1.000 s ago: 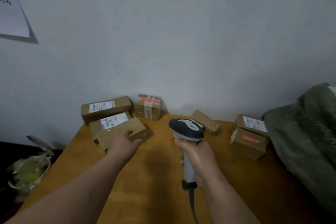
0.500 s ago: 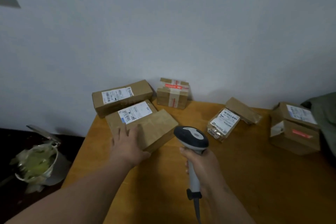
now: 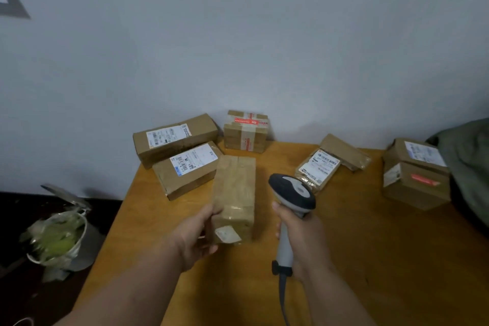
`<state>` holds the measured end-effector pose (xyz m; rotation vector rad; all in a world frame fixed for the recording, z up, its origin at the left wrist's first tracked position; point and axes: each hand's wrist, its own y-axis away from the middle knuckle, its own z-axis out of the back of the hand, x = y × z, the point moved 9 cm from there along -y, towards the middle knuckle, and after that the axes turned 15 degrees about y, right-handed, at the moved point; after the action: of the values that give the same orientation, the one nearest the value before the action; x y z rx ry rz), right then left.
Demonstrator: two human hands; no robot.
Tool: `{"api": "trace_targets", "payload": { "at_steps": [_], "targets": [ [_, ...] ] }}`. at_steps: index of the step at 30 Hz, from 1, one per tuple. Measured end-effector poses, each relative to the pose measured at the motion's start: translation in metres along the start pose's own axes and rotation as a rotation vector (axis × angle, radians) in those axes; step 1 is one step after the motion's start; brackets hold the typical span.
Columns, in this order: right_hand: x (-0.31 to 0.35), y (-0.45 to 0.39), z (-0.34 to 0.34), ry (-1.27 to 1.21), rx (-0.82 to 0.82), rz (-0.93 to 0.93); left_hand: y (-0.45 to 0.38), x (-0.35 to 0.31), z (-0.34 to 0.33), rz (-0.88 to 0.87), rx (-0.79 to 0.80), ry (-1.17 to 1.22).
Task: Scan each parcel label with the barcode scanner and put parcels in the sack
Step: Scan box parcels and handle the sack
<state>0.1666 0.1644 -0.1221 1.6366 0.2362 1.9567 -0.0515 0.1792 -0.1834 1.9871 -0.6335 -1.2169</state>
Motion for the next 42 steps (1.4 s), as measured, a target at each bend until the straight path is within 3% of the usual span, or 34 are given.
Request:
{"api": "trace_targets", "payload": {
  "at_steps": [5, 14, 21, 27, 35, 42],
  "targets": [
    [0.004, 0.034, 0.030, -0.111, 0.016, 0.055, 0.050, 0.036, -0.017, 0.029, 0.143, 0.232],
    [0.009, 0.113, 0.079, -0.248, 0.154, 0.138, 0.132, 0.099, -0.063, 0.067, 0.435, 0.399],
    [0.024, 0.157, 0.103, -0.200, 0.131, 0.246, 0.175, 0.080, -0.070, -0.238, 0.338, 0.204],
    [0.044, 0.171, 0.107, -0.161, 0.112, 0.324, 0.193, 0.072, -0.092, -0.246, 0.424, 0.010],
    [0.049, 0.184, 0.093, 0.007, 0.097, 0.448, 0.187, 0.042, -0.070, -0.332, 0.391, 0.205],
    [0.050, 0.192, 0.076, 0.125, 0.161, 0.482, 0.187, 0.011, -0.051, -0.463, 0.334, 0.163]
  ]
}}
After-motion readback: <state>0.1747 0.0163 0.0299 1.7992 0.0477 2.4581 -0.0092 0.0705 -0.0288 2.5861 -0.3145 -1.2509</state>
